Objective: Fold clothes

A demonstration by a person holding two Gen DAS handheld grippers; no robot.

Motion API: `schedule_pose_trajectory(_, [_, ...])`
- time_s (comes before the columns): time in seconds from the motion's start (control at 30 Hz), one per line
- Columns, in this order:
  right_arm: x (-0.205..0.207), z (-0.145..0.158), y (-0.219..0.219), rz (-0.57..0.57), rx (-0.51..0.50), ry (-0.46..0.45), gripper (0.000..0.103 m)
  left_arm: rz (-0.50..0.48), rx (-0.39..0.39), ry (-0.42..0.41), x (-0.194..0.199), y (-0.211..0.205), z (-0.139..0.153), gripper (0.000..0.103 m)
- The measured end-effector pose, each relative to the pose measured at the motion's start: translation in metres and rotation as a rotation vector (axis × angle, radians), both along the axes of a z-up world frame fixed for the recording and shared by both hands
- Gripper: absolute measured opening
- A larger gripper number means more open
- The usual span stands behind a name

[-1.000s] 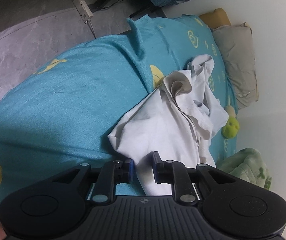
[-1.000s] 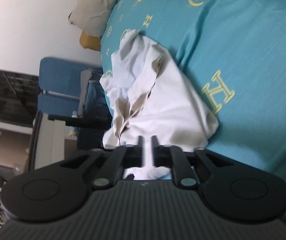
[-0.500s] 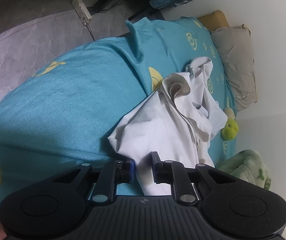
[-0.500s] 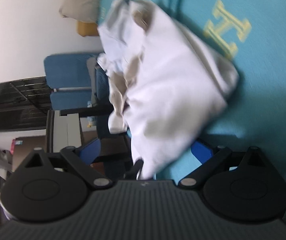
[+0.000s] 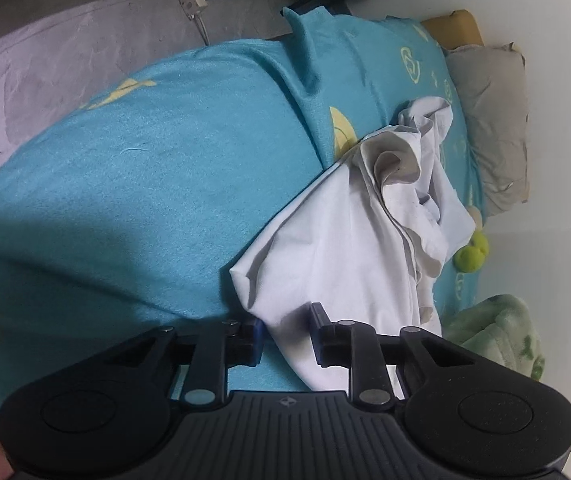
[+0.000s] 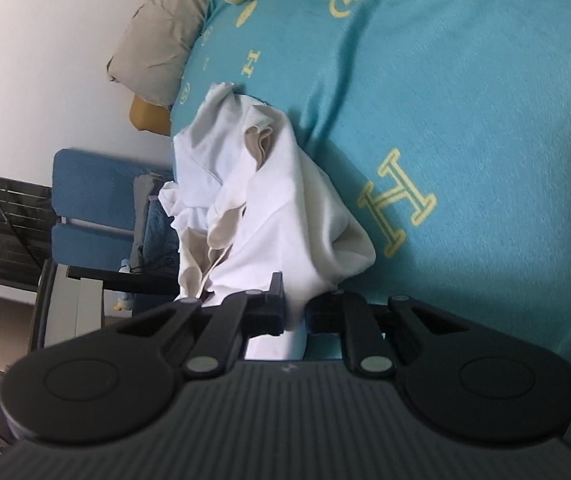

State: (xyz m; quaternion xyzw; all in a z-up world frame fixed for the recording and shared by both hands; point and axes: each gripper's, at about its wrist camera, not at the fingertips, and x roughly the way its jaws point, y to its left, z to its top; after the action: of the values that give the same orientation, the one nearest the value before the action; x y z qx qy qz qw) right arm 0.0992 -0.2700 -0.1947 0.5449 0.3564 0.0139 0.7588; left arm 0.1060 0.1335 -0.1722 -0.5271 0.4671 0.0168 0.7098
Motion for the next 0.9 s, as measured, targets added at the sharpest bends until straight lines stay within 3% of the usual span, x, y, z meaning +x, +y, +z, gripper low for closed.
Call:
schedule_pose_trajectory(0.1, [-0.001, 0.004, 0.000, 0.008, -0.025, -0.024, 0.012, 0.010, -0.009, -0.013, 0.000, 0.001, 0.001, 0.031])
schedule_pose_trajectory(0.2, [-0.002, 0.008, -0.002, 0.014, -0.045, -0.048, 0.012, 0.025, -0.004, -0.026, 0.000, 0.002, 0.003, 0.023])
schedule_pose_trajectory(0.27, [-0.003, 0.011, -0.003, 0.017, -0.059, -0.060, 0.012, 0.029, 0.004, -0.052, -0.001, 0.002, 0.007, 0.012])
schedule_pose_trajectory(0.33, [-0.002, 0.015, -0.002, 0.019, -0.060, -0.071, 0.012, 0.027, 0.019, -0.081, -0.003, 0.001, 0.012, 0.010])
schedule_pose_trajectory(0.6, [0.002, 0.029, 0.000, 0.031, -0.067, -0.117, 0.012, 0.028, 0.089, -0.258, -0.009, -0.005, 0.042, 0.006])
schedule_pose_trajectory(0.9, [-0.002, 0.063, -0.008, 0.027, -0.086, -0.246, 0.011, -0.016, 0.166, -0.490, -0.020, -0.022, 0.082, 0.005])
